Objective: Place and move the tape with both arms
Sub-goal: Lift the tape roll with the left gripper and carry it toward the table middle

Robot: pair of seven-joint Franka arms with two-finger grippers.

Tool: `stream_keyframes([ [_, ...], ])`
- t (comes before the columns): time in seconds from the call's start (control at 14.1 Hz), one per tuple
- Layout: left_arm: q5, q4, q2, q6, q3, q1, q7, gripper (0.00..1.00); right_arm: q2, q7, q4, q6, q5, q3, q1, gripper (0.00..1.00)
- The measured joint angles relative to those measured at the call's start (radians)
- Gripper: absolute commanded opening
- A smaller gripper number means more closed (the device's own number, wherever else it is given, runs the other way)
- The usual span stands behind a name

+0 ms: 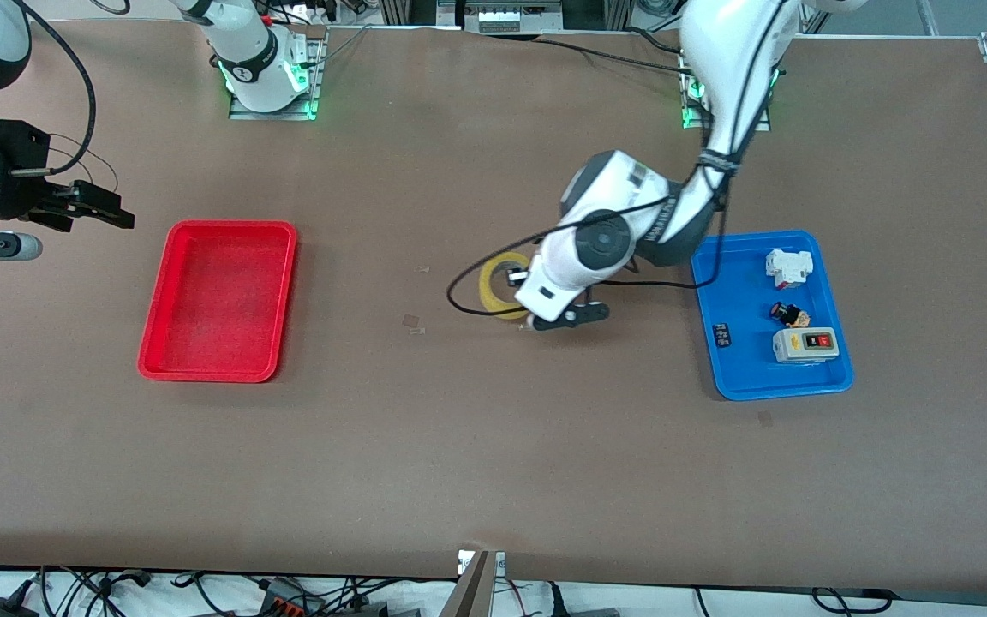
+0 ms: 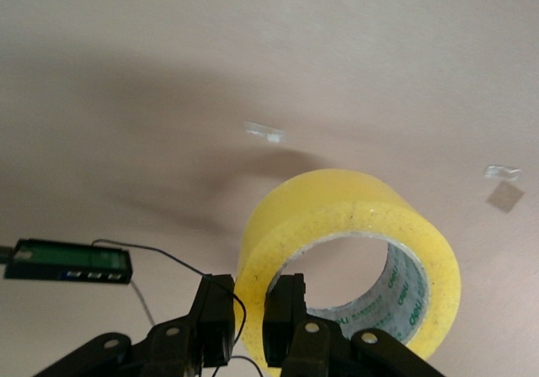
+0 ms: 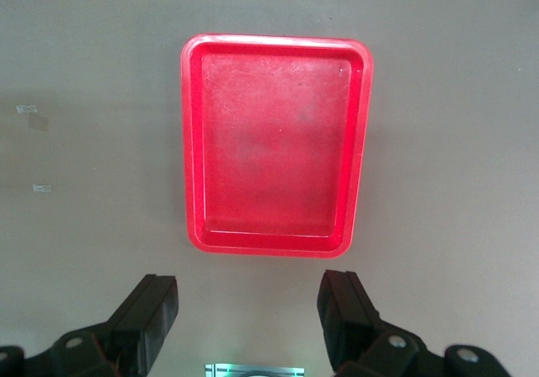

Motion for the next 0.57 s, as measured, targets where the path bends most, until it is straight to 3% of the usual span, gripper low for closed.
stream_keyframes([
  [0.35, 0.000, 0.041, 0.091, 0.125, 0.002, -0.071, -0.061, 0.01, 0.027, 0.000, 0.000, 0.001, 0.000, 0.001, 0.000, 1.00],
  [0.42, 0.000, 0.043, 0.099, 0.138, 0.002, -0.071, -0.061, 0.07, 0.030, 0.000, 0.001, 0.002, 0.000, 0.001, 0.000, 1.00],
  [0.49, 0.000, 0.043, 0.106, 0.154, 0.003, -0.072, -0.061, 0.26, 0.033, -0.001, 0.002, 0.003, 0.000, 0.002, 0.000, 1.00],
  [0.57, 0.000, 0.043, 0.114, 0.170, 0.004, -0.073, -0.061, 0.70, 0.036, -0.002, 0.005, 0.006, 0.000, 0.002, 0.001, 1.00],
])
